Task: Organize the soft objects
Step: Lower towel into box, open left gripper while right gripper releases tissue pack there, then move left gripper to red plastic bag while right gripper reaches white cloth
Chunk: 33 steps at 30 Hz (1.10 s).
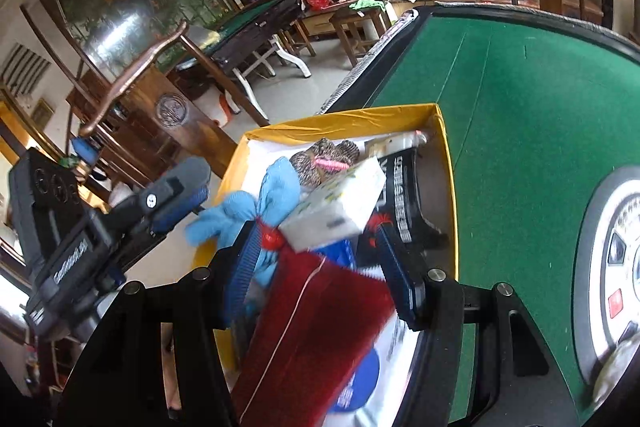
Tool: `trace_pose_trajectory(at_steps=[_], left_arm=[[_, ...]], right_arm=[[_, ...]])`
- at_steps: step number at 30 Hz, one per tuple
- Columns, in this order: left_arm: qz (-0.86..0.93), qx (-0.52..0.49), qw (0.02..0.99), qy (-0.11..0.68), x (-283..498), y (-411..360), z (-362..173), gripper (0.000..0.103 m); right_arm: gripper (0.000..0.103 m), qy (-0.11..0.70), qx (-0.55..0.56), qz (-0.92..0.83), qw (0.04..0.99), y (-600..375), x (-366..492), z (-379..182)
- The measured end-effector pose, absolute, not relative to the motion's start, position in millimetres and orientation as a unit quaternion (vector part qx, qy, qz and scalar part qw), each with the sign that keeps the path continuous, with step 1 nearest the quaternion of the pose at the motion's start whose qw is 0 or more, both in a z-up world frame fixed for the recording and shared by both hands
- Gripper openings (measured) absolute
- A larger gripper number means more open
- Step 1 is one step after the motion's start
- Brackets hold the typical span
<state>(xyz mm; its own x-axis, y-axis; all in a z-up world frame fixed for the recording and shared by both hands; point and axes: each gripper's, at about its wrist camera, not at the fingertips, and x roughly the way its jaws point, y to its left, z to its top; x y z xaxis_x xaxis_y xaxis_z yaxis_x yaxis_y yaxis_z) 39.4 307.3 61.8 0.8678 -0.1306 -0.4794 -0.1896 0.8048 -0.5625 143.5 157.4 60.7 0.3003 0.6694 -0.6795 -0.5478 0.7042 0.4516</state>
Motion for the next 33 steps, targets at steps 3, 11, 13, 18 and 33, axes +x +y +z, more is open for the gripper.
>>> trace_pose_trajectory(at_steps=[3,11,13,18,33], left_arm=[[0.020,-0.301,0.923,0.239,36,305,69,0.069],[0.006,-0.280,0.932,0.229,36,293,74,0.070],[0.002,-0.274,0.934,0.231,38,289,75,0.070],[-0.015,-0.245,0.941,0.234,39,271,78,0.070],[-0.345,-0.103,0.863,0.354,28,76,70,0.080]], right_arm=[[0.060,0.457,0.080,0.384,0.799,143,137,63],[0.060,0.444,0.128,0.387,0.798,58,110,70],[0.060,0.431,0.140,0.375,0.809,20,101,71],[0.060,0.400,0.176,0.309,0.845,-78,82,61],[0.060,0.373,0.326,0.218,0.841,-207,105,20]])
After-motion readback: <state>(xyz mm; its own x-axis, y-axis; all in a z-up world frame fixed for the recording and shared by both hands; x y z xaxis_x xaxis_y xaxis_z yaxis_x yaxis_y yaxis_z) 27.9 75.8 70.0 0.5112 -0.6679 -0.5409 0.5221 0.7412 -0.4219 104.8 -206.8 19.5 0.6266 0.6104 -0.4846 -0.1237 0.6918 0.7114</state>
